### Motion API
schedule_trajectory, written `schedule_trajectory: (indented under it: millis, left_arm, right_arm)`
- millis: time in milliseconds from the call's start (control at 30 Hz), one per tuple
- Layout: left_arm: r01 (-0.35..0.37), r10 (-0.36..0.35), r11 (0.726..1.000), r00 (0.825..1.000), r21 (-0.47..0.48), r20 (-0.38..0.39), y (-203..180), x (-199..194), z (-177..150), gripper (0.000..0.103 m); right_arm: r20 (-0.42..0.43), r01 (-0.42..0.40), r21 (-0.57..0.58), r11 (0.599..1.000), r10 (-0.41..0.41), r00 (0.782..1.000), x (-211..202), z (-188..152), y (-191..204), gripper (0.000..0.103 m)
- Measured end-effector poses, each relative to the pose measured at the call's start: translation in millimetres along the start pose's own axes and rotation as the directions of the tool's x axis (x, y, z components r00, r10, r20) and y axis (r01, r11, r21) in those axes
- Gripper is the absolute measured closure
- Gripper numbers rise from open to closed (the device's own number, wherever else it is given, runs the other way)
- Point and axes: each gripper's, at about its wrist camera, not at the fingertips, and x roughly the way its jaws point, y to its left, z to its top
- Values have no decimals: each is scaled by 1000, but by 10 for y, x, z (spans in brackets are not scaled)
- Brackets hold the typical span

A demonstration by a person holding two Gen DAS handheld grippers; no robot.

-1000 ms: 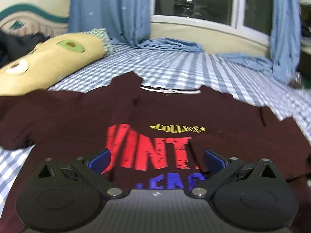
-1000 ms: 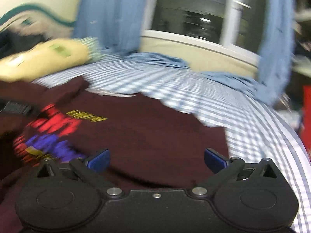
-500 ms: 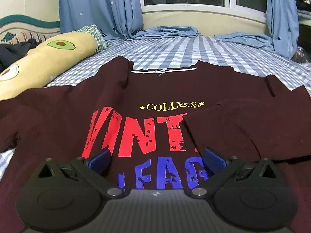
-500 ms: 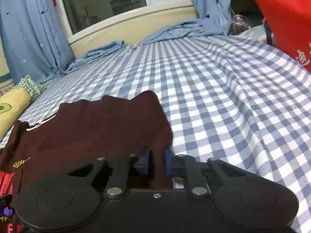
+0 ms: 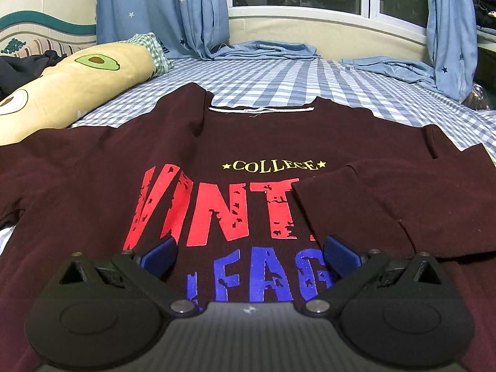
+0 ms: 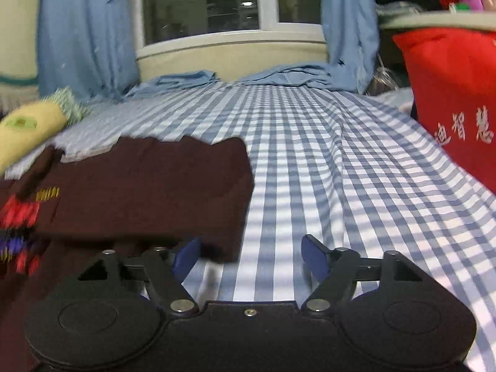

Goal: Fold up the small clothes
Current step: 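Reach the left tool to the other sleeve cuff and close on it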

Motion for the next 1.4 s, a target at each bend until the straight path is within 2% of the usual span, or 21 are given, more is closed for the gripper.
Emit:
schedule_trajectory:
  millis: [67,167,200,233,267,333,433,500,600,633,700,833,867,933,967,1033,1100,1200,1267,1400]
  left_arm:
    - [3,-3,1000,1000,-4,-1,6,2,0,0]
    - [9,-9,1000,1000,-10,-2,18,7,-1,0]
    - [10,-10,1000,1000,-12,-3,22,8,0,0]
    - [12,-12,1000,1000,-14,-3,25,10,0,0]
    - [13,-13,1000,1000,-15,-3,26,11,0,0]
    - [14,-14,1000,1000,-16,-3,26,13,-2,0]
    - [12,-12,1000,1000,-14,-2,28,13,-4,0]
    - [13,-14,1000,1000,-15,-2,29,11,-3,0]
    - [22,-23,1000,1000,-20,-8,42,-7,21,1]
    - [31,-31,999,999,-22,-9,62,-33,36,1]
    - [41,-41,999,999,-28,-3,141,-132,57,1]
    - [50,-48,996,999,-70,23,460,-454,113,1]
    - [45,-42,996,999,-81,32,559,-543,122,1]
    - [24,-18,994,998,-108,57,806,-745,121,1]
    - [12,-4,993,998,-119,67,941,-836,109,1]
    - [-38,49,989,996,-143,73,1256,-998,80,1]
    - [-103,117,980,990,-172,75,1593,-1125,23,1]
    - [-188,210,951,976,-247,66,2173,-1275,-96,1]
    - [-243,270,920,962,-306,47,2588,-1334,-180,1]
    - [-340,384,833,923,-437,14,3425,-1394,-363,1]
  right_arm:
    - [-15,36,-55,998,-37,999,79,-35,110,31]
    - [-9,59,-51,997,-60,998,233,5,160,42]
    - [-9,67,-45,997,-67,998,291,22,169,52]
    - [-13,73,-34,997,-74,997,340,32,161,70]
    - [-20,59,-19,998,-60,998,362,44,157,74]
    - [-17,41,8,999,-41,999,356,34,164,94]
    - [4,80,-13,997,-80,997,327,-6,232,97]
    - [-11,83,-13,996,-83,996,363,-8,226,97]
    - [-17,72,-1,997,-72,997,326,15,212,93]
    - [-22,74,8,997,-74,997,303,23,206,84]
    - [-24,64,29,998,-64,998,193,4,199,74]
    - [-9,61,18,998,-61,998,-99,-19,276,46]
    - [-5,60,17,998,-60,998,-178,-17,305,43]
    - [16,36,28,999,-36,999,-354,-20,372,28]
    - [27,19,36,999,-20,999,-453,-18,425,23]
    - [47,-18,38,999,16,999,-622,-15,550,10]
    - [65,-61,37,997,59,996,-771,-23,696,2]
    - [78,-126,39,991,123,989,-952,-62,925,1]
    - [77,-172,48,984,168,983,-1037,-110,1080,1]
    - [85,-248,66,966,243,966,-1156,-257,1411,1]
